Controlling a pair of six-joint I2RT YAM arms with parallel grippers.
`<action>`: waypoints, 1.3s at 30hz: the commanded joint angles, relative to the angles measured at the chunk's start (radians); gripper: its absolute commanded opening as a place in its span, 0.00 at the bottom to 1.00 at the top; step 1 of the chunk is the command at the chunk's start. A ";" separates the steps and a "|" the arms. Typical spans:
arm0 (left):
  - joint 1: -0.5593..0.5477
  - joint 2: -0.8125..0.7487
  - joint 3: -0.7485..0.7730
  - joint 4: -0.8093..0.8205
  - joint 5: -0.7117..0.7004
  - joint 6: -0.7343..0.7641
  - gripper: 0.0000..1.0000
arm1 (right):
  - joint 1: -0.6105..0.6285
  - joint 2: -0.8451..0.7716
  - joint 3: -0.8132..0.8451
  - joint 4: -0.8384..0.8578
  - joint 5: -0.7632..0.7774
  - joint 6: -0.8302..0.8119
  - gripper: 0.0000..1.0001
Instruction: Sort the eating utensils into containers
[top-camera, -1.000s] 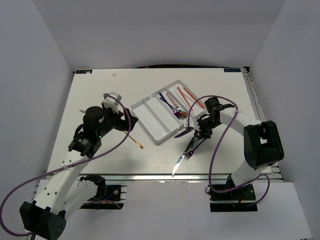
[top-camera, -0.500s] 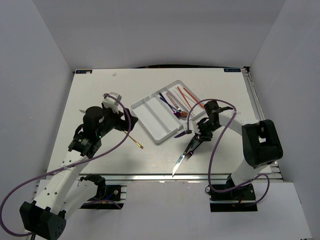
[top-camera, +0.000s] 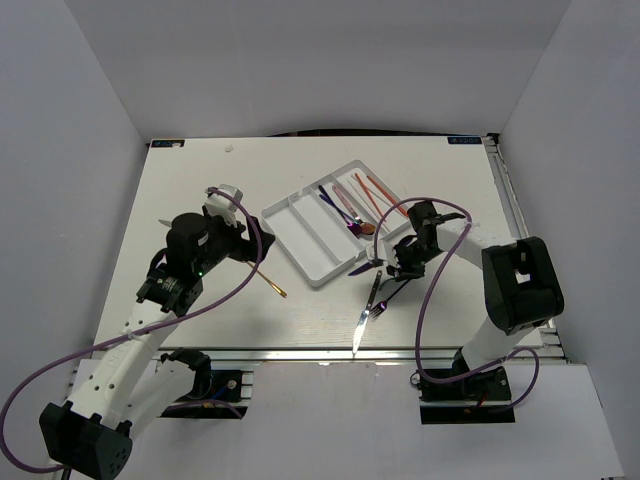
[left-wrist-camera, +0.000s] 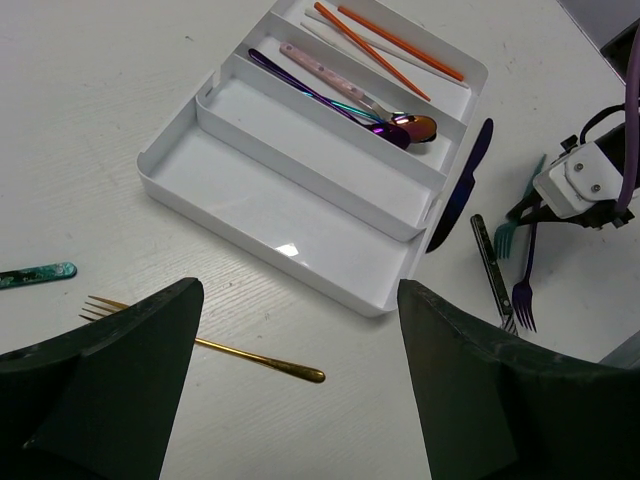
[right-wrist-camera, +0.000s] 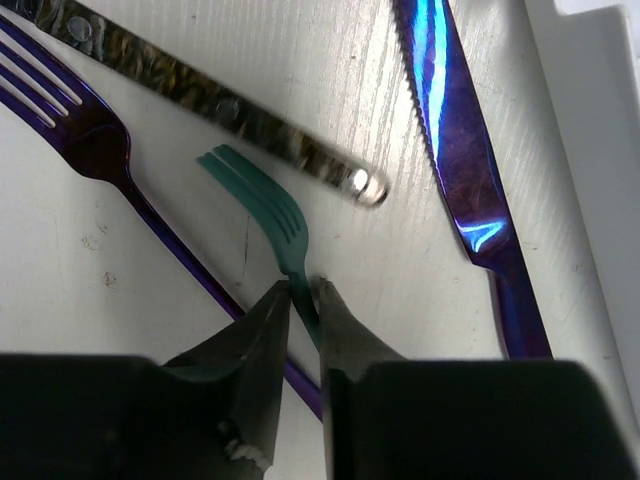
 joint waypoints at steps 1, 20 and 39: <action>0.001 -0.020 -0.008 0.004 -0.009 0.007 0.90 | 0.006 0.008 -0.008 0.008 0.046 -0.019 0.20; -0.001 -0.025 -0.010 0.007 -0.018 0.004 0.90 | 0.023 -0.215 0.173 -0.173 -0.180 0.029 0.10; 0.002 -0.043 -0.034 0.019 -0.157 0.001 0.94 | 0.287 0.328 0.759 0.390 0.160 1.427 0.00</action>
